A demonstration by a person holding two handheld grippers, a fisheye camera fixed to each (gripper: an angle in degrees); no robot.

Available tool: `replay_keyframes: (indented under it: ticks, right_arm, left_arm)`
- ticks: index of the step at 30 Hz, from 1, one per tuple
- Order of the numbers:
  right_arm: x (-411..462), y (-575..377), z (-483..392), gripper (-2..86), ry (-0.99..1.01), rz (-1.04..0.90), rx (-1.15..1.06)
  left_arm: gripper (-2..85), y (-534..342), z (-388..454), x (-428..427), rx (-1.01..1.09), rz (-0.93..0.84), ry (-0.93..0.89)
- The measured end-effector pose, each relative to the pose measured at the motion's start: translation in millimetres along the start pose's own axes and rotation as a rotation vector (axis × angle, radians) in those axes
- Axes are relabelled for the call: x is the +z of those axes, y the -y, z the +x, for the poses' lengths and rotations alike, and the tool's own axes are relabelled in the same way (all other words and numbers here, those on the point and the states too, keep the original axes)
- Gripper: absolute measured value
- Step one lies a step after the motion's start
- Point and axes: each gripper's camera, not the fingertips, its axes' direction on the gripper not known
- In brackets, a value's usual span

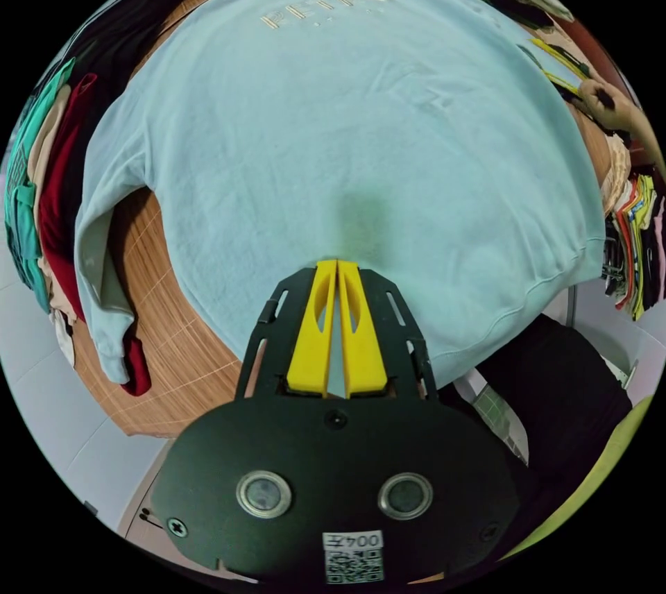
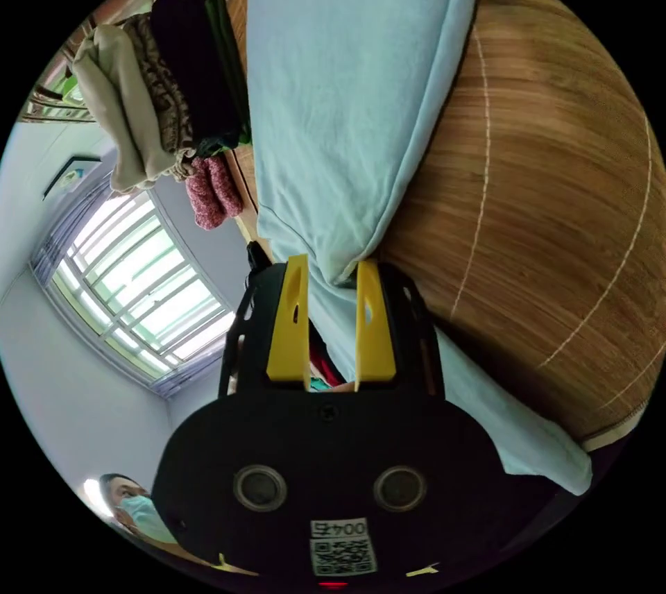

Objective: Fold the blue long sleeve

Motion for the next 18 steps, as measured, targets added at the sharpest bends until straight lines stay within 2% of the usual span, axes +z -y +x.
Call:
replay_keyframes:
  ticks: [5,7,12,15,18]
  right_arm:
    - [1,-8,-54,2.5,-0.195,0.081,-0.203]
    - [13,-4,-93,2.4,-0.354,0.069,-0.361]
    - [76,9,-101,4.6,-0.657,-0.134,-0.473]
    - [90,1,-86,7.7,-0.589,-0.187,-0.458]
    - [82,-33,-81,9.2,-0.539,-0.144,-0.506]
  left_arm:
    - [0.2,5,8,-4,-0.02,-0.008,-0.016]
    - [0.2,7,10,-5,-0.017,-0.011,-0.019]
    - [0.2,13,19,-9,-0.002,-0.022,-0.026]
    - [0.2,14,22,-10,-0.012,-0.021,-0.03]
    - [0.2,15,27,-12,-0.022,-0.026,-0.025]
